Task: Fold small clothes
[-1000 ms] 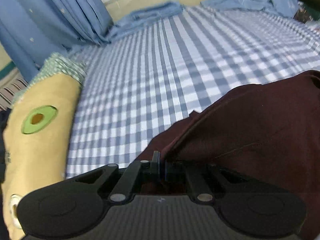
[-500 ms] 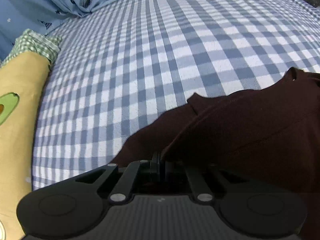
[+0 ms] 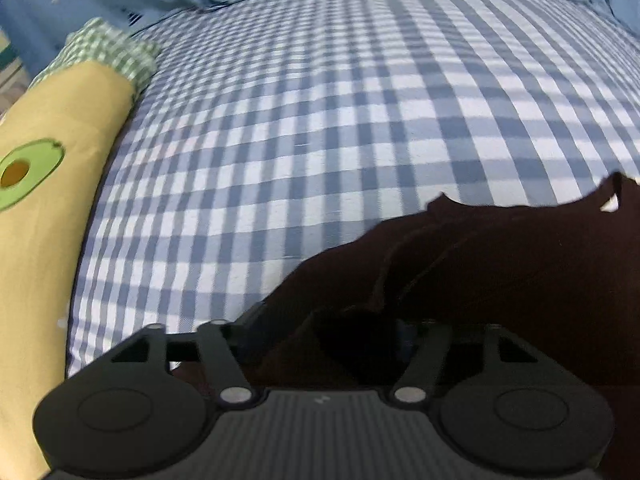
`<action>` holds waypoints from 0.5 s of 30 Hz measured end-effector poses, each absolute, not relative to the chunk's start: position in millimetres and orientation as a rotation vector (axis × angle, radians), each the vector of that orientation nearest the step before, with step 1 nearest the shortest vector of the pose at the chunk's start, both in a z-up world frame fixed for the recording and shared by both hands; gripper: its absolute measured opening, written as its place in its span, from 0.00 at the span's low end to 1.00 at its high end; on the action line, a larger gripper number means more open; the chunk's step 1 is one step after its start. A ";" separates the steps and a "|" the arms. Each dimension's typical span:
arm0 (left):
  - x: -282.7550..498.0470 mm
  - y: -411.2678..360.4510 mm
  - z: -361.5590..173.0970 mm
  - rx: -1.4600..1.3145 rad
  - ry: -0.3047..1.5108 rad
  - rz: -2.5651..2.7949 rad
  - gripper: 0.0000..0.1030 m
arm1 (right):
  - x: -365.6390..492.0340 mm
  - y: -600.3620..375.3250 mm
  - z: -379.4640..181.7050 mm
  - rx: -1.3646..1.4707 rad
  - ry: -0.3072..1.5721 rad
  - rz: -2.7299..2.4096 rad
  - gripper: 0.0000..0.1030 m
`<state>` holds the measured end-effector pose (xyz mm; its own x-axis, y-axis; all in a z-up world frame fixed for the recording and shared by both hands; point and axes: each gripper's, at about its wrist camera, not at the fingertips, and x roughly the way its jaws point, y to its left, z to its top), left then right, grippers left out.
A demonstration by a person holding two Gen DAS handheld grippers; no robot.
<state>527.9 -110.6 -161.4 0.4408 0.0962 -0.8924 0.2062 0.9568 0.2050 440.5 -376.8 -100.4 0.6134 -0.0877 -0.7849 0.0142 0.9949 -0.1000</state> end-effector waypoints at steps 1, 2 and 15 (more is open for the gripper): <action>526.8 -107.3 -161.1 0.306 1.112 -0.060 0.73 | 436.1 -379.0 -98.1 -0.082 0.899 -0.069 0.92; 526.3 -105.4 -160.9 0.317 1.111 -0.049 0.73 | 431.4 -381.0 -96.3 -0.078 0.891 -0.078 0.93; 543.0 -60.2 -163.3 0.370 1.151 0.138 0.75 | 407.8 -436.3 -111.6 -0.065 0.946 -0.408 0.98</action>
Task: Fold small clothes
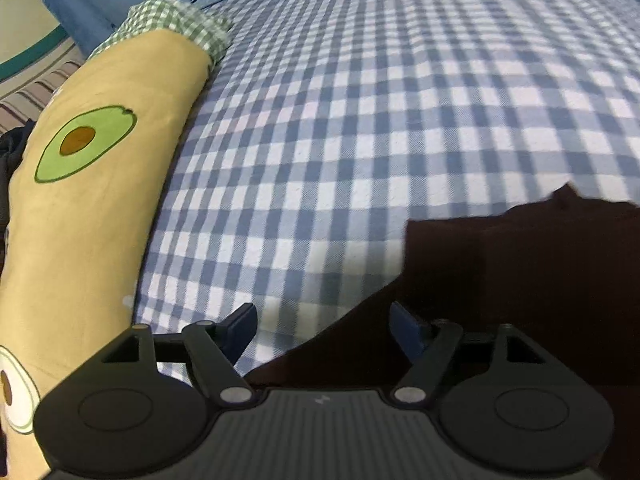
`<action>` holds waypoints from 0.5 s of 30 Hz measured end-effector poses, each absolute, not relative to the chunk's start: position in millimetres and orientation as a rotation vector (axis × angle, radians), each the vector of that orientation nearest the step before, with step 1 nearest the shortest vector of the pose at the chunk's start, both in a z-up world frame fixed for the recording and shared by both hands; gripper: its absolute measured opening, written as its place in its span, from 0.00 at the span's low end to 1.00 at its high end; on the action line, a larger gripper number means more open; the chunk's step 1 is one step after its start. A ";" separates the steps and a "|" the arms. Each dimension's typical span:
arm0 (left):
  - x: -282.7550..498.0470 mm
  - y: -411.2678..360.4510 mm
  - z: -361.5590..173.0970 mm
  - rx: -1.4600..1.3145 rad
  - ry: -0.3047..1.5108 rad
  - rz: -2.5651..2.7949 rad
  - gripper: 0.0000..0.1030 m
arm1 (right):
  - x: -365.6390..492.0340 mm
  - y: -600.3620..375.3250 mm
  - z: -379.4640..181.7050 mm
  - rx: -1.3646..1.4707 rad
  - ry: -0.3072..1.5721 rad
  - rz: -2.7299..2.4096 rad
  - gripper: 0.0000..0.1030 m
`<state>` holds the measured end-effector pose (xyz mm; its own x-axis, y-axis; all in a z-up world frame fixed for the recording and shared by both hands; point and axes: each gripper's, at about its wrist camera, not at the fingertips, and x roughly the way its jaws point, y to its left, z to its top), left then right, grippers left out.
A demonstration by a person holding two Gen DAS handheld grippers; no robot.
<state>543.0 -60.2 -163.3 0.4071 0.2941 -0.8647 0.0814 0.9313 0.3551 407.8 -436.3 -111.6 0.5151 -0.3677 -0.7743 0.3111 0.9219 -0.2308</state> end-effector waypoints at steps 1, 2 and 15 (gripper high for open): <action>544.5 -58.6 -167.7 0.382 1.175 0.153 0.75 | 408.2 -442.5 -111.8 -0.044 0.952 -0.425 0.98; 544.3 -57.2 -171.7 0.386 1.190 0.165 0.75 | 408.2 -447.5 -111.6 -0.033 0.960 -0.439 0.99; 479.8 -18.8 -131.4 0.241 1.120 0.241 0.95 | 372.6 -446.9 -115.3 -0.104 1.028 -0.534 0.99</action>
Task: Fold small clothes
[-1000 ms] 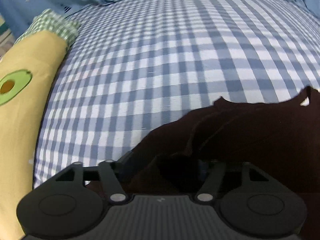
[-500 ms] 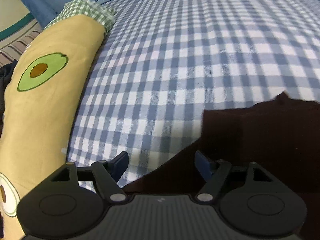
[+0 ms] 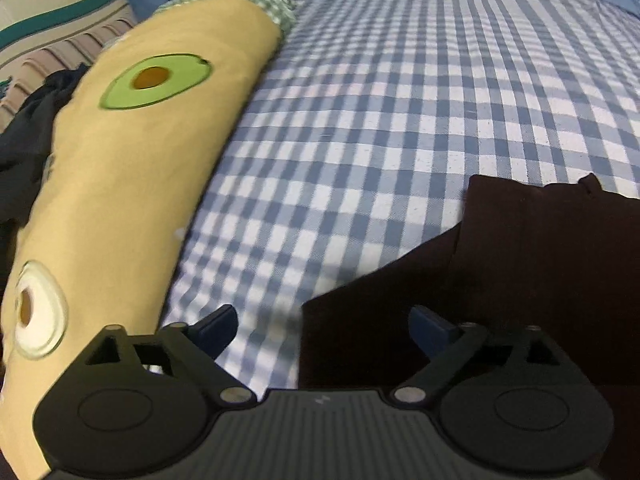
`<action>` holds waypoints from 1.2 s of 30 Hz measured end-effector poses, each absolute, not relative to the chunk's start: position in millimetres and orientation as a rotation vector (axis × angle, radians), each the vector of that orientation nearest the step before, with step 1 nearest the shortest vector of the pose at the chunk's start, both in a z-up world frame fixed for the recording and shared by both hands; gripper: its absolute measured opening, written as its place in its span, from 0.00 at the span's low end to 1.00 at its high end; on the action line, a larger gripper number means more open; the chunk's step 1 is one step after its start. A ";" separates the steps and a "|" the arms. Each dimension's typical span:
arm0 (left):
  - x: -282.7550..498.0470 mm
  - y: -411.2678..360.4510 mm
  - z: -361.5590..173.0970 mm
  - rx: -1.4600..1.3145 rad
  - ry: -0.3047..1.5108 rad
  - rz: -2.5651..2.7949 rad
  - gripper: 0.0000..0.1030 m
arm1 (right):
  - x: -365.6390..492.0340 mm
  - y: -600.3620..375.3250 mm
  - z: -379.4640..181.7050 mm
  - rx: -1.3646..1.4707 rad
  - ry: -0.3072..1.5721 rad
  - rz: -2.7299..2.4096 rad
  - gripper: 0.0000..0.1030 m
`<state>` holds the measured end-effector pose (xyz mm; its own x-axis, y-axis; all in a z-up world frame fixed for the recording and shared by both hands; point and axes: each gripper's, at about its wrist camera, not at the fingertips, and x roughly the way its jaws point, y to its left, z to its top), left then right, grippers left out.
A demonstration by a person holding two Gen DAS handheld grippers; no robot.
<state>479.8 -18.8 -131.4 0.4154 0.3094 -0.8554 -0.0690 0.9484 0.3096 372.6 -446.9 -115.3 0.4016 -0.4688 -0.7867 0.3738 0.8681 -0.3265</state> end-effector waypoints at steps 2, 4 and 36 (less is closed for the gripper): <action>460.6 -12.2 -122.8 0.210 1.099 0.238 0.98 | 357.6 -438.6 -103.8 -0.068 0.959 -0.503 0.99; 442.8 -6.9 -117.5 0.177 1.090 0.239 0.99 | 339.5 -424.7 -91.9 -0.031 0.891 -0.466 0.99; 281.1 48.4 -164.8 -0.478 1.132 0.170 0.99 | 286.0 -246.1 -116.9 -0.139 1.023 -0.025 1.00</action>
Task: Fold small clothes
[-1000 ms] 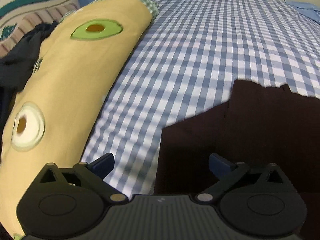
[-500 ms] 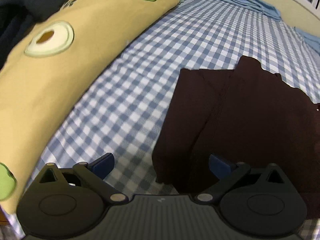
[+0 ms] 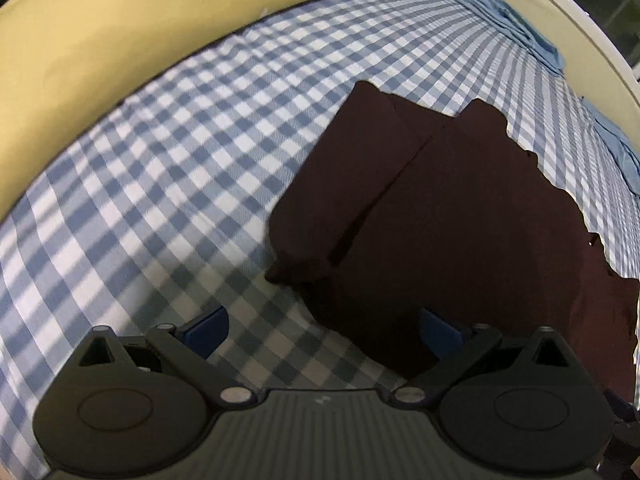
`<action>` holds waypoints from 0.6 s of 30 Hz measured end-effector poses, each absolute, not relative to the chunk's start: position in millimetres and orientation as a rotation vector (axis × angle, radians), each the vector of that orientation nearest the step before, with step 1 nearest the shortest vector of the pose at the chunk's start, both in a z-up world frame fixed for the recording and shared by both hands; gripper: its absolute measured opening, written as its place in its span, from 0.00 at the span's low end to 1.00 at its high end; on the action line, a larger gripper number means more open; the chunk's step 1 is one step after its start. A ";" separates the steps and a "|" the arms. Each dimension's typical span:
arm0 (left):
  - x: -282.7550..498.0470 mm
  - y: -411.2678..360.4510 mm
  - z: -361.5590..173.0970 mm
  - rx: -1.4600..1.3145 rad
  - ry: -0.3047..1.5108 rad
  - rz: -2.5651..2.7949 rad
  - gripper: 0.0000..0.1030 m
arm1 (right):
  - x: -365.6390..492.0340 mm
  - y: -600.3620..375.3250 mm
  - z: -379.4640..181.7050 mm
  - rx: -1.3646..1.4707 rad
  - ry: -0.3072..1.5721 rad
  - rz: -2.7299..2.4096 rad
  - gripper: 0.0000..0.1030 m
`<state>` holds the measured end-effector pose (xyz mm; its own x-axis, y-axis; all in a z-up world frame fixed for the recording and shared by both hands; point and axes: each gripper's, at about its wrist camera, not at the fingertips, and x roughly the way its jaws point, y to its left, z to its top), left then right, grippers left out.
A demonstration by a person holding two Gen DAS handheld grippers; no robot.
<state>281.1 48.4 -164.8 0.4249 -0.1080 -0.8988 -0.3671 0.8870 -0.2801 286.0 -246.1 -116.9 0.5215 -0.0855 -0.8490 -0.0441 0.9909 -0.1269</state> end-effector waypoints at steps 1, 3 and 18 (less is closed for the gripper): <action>282.7 45.7 -166.9 -0.491 1.136 0.162 0.99 | 287.9 -246.6 -118.0 -0.140 1.024 -0.022 1.00; 287.0 41.2 -169.9 -0.511 1.136 0.147 0.99 | 290.6 -246.0 -118.9 -0.153 1.032 -0.009 1.00; 310.2 31.2 -190.9 -0.566 1.163 0.301 0.81 | 294.6 -260.5 -115.1 -0.081 1.088 0.063 1.00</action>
